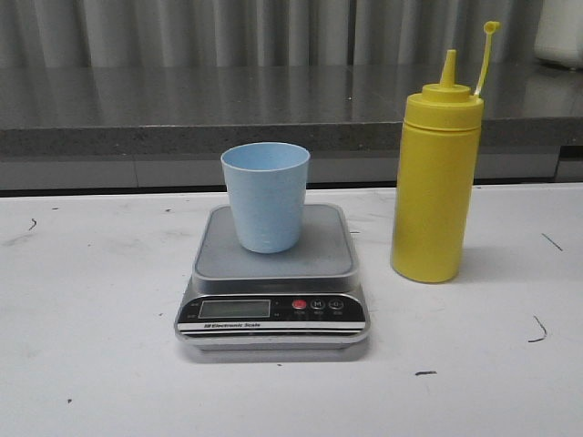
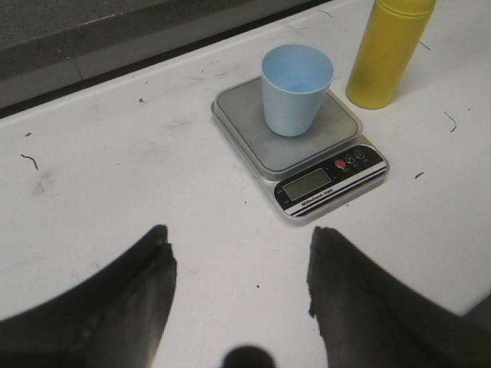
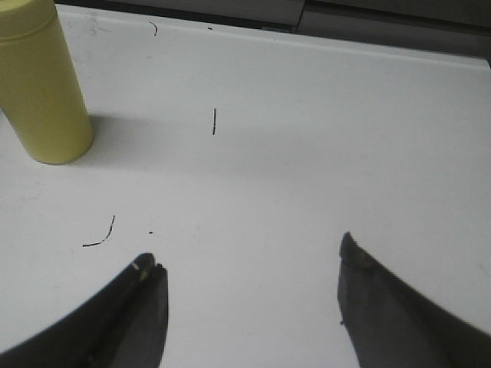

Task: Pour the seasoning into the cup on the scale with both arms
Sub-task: 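Open the left gripper and raise it away from the cup, then move the right gripper to the yellow squeeze bottle and grasp it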

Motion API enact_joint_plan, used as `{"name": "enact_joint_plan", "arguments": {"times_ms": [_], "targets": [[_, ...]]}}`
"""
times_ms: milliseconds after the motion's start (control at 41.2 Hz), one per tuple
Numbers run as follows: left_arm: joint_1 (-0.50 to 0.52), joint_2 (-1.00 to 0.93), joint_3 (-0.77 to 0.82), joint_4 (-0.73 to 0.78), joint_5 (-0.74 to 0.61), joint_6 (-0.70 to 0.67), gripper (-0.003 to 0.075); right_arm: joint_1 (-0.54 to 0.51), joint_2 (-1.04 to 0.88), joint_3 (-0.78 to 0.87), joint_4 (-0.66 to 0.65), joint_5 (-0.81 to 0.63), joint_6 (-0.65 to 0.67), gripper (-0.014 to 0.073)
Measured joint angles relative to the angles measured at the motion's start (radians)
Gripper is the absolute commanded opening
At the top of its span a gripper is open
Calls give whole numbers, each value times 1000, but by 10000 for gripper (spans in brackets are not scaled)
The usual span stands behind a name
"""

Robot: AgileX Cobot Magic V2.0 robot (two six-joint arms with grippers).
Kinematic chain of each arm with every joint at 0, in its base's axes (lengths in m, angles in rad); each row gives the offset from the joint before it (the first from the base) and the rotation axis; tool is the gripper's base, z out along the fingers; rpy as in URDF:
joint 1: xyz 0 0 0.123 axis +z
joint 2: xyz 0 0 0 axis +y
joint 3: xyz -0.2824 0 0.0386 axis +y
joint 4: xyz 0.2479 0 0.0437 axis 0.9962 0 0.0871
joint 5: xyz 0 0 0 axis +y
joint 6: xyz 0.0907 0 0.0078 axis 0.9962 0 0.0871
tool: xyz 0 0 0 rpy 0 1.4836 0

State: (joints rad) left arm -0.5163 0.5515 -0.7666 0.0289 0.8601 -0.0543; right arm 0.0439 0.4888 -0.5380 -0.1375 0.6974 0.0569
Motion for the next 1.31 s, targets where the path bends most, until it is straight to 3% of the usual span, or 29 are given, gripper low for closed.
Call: {"name": "enact_joint_plan", "arguments": {"times_ms": [364,509,848,1067,1309], "targets": [[0,0,3,1,0,-2,389,7,0,0,6,-14,0,529],[0,0,3,1,0,-2,389,76,9,0,7,-20,-9,659],[0,0,3,1,-2,-2,389,269,220,-79,41,-29,-14,664],[0,0,3,1,-2,-2,389,298,398,-53,106,-253,-14,664],[0,0,3,1,-2,-2,389,301,650,28,138,-657,-14,664]]}}
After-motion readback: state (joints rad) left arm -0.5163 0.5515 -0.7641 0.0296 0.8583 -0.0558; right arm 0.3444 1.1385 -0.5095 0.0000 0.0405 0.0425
